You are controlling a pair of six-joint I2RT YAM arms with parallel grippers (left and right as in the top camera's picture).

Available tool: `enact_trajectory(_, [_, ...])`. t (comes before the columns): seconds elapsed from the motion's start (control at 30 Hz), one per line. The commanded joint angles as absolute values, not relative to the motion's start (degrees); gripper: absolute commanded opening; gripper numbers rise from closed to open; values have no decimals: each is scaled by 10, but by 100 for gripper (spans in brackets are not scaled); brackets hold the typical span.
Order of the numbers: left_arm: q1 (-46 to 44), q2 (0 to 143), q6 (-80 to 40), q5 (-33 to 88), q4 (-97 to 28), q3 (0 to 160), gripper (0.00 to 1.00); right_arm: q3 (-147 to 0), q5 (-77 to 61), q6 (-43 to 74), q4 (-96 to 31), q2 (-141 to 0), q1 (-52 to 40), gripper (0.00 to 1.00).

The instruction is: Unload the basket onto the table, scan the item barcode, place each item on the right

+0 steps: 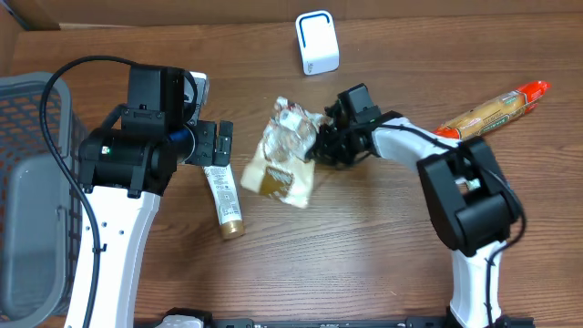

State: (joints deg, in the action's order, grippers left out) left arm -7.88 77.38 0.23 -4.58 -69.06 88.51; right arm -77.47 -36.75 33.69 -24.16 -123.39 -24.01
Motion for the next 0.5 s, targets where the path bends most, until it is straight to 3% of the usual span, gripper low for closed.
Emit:
enact_trajectory(0.0, [-79, 776, 13, -49, -690, 890, 100, -770, -376, 197, -308, -1166, -240, 4])
enact_trajectory(0.23, [-79, 776, 13, -49, -690, 890, 100, -770, -322, 35, -443, -1130, -240, 4])
enact_trajectory(0.47, [-79, 776, 13, -49, -690, 890, 100, -770, -283, 8, -462, -1130, -237, 4])
